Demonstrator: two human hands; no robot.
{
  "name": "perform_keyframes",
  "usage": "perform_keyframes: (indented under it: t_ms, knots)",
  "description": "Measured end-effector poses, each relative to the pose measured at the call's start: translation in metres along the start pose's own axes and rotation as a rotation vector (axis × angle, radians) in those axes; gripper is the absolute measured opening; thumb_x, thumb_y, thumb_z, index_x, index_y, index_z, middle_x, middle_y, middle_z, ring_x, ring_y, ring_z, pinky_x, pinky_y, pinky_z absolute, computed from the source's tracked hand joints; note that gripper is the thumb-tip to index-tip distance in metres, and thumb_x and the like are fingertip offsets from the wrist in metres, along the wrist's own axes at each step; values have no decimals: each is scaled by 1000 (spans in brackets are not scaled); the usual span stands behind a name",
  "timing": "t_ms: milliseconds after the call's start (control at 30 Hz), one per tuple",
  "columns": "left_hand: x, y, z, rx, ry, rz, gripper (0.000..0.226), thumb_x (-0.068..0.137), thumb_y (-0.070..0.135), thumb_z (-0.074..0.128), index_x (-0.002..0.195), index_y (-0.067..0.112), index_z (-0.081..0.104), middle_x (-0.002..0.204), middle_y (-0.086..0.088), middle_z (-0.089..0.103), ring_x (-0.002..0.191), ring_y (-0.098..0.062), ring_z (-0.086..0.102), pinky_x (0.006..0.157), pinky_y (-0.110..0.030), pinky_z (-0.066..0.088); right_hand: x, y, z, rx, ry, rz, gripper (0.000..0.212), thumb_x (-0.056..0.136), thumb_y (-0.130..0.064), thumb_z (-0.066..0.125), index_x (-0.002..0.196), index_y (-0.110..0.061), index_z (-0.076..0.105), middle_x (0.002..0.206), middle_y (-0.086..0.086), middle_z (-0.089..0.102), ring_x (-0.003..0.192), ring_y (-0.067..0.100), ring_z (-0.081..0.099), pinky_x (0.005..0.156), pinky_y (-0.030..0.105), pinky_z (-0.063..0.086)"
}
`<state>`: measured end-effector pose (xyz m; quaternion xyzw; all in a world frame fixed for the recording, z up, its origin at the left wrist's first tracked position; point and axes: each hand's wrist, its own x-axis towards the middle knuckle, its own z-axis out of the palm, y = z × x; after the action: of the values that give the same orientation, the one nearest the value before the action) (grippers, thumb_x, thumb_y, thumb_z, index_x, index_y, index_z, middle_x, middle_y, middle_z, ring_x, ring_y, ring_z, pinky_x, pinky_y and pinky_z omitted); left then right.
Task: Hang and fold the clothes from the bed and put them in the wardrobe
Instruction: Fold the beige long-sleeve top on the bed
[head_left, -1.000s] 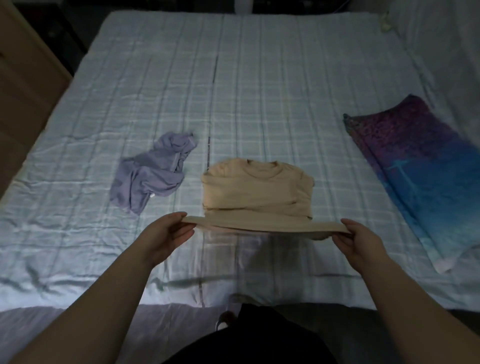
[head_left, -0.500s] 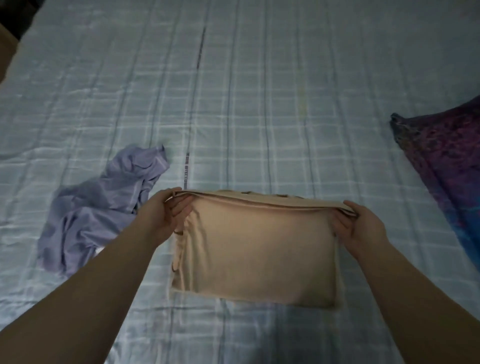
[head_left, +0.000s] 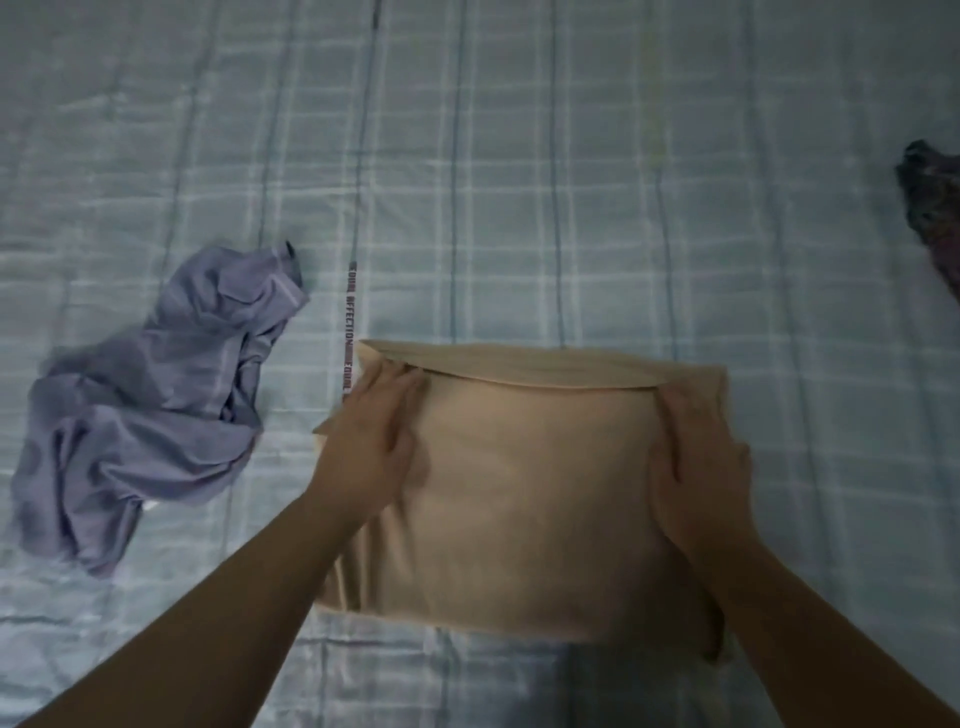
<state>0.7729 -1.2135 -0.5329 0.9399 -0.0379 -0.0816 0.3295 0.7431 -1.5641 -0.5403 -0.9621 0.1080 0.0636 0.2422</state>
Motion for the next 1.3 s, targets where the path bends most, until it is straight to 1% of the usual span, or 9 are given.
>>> perform_keyframes:
  t_ms: [100, 300, 367, 467, 567, 700, 933, 1167, 1300]
  knots:
    - [16, -4, 11, 402, -110, 82, 62, 93, 40, 32, 148, 13, 39, 154, -13, 37, 145, -35, 26, 116, -52, 25, 11, 10, 13, -264, -50, -70, 57, 96, -35, 32, 149, -15, 39, 155, 13, 36, 143, 35, 31, 108, 61, 31]
    - [51, -5, 29, 554, -123, -158, 60, 98, 52, 19, 155, 33, 15, 164, -8, 13, 150, -32, 9, 121, -51, 6, 28, 20, 26, -390, 5, -24, 63, 98, -43, 21, 154, -15, 28, 159, 14, 29, 149, 31, 18, 116, 59, 19]
    - [46, 0, 29, 563, -74, -165, 59, 99, 47, 24, 155, 30, 17, 163, -10, 13, 150, -32, 8, 121, -51, 5, 24, 14, 26, -396, 50, -14, 62, 99, -42, 23, 154, -13, 28, 159, 16, 29, 149, 31, 17, 116, 61, 17]
    - [7, 9, 27, 485, 2, -18, 59, 96, 39, 33, 152, 21, 30, 161, -14, 20, 149, -35, 13, 120, -54, 11, -7, 2, 21, -358, 110, -88, 58, 99, -34, 34, 151, -10, 34, 156, 20, 32, 147, 35, 21, 116, 59, 15]
    - [-48, 9, 26, 455, -55, 129, 56, 97, 32, 40, 150, 17, 36, 159, -16, 25, 149, -35, 16, 119, -55, 15, -59, -8, 18, -319, 88, -206, 58, 95, -29, 41, 150, -11, 37, 157, 18, 31, 146, 37, 26, 119, 56, 14]
    - [-105, -8, 31, 520, -125, 199, 57, 97, 31, 44, 151, 14, 35, 157, -17, 29, 148, -35, 19, 116, -56, 21, -116, 6, 26, -300, 34, -181, 58, 94, -29, 43, 149, -10, 40, 155, 18, 35, 143, 38, 31, 116, 56, 24]
    - [-127, -45, 41, 533, -43, 241, 56, 99, 33, 43, 151, 15, 35, 157, -18, 30, 148, -34, 21, 116, -54, 23, -147, 48, 36, -316, 10, -46, 63, 97, -36, 32, 154, -8, 28, 161, 14, 24, 149, 27, 20, 118, 53, 19]
    - [-129, -36, 36, 563, -73, 190, 56, 99, 39, 34, 151, 17, 35, 156, -17, 32, 146, -34, 25, 116, -55, 22, -146, 48, 33, -219, 0, -6, 62, 96, -36, 33, 153, -12, 30, 161, 11, 26, 149, 25, 21, 117, 55, 21]
    - [-121, -19, 24, 518, -108, 183, 55, 98, 36, 36, 150, 17, 38, 155, -15, 35, 145, -35, 27, 116, -54, 21, -149, 31, 15, -113, 65, 63, 61, 84, -22, 47, 142, -7, 45, 150, 17, 42, 140, 31, 34, 115, 57, 23]
